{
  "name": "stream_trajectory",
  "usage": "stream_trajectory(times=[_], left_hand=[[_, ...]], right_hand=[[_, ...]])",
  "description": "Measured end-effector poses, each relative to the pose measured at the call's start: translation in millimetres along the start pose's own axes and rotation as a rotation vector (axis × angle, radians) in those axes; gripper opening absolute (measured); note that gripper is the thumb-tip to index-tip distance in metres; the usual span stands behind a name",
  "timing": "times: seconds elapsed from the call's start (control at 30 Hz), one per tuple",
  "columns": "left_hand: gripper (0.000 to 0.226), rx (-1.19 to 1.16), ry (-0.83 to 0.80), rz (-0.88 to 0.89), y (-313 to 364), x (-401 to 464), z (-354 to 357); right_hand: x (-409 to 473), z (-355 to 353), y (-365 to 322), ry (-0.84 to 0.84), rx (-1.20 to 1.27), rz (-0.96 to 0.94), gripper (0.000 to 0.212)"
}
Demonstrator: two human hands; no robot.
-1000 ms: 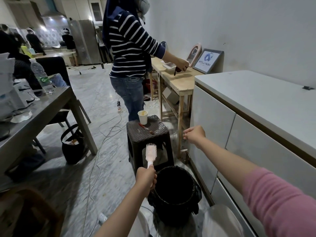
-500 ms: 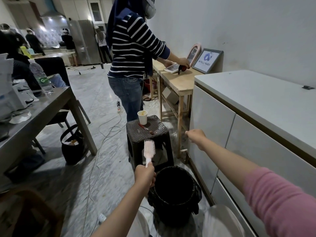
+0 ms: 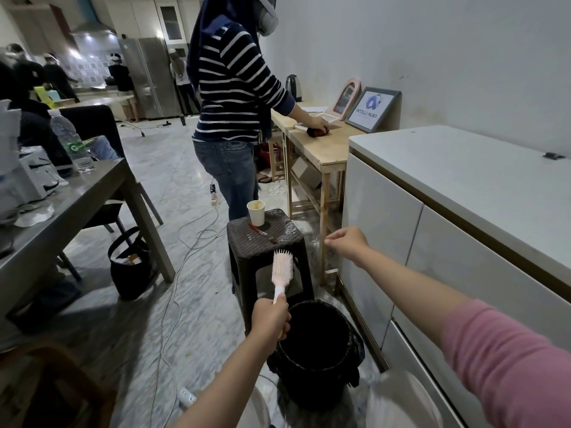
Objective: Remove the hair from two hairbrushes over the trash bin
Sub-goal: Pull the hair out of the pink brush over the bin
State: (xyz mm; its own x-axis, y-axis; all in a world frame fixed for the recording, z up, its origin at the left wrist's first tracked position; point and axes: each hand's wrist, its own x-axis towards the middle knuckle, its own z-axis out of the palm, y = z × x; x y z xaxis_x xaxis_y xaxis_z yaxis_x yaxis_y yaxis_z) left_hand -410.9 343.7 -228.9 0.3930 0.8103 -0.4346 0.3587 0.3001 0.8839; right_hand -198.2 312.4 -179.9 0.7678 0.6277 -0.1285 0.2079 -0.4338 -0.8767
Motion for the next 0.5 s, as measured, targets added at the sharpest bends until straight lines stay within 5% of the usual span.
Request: stream_trajectory(times=[0.13,0.2,0.37,0.5], left_hand=[[0.024,0.005,0.000,0.000,-0.8,-0.7,0.9],[0.024,0.004,0.004,-0.007,-0.5,-0.5,-0.1],[0.023,0.001,0.006,-0.001,0.4,-2.3,-2.5],[0.024,0.006,0.009,0.000,0.9,-3.1,-2.5]], right_hand=[[3.8,4.4,-1.1,-0.082,-0.056,-0.011,0.068],[5.7,5.1,-1.3,-0.088,-0.046,-0.022,0.076],[9.8,3.8,0.4,0.114,0.012,-0.016,0.013],[9.2,4.1,1.2,0.172,0.011,-0.020,0.004]])
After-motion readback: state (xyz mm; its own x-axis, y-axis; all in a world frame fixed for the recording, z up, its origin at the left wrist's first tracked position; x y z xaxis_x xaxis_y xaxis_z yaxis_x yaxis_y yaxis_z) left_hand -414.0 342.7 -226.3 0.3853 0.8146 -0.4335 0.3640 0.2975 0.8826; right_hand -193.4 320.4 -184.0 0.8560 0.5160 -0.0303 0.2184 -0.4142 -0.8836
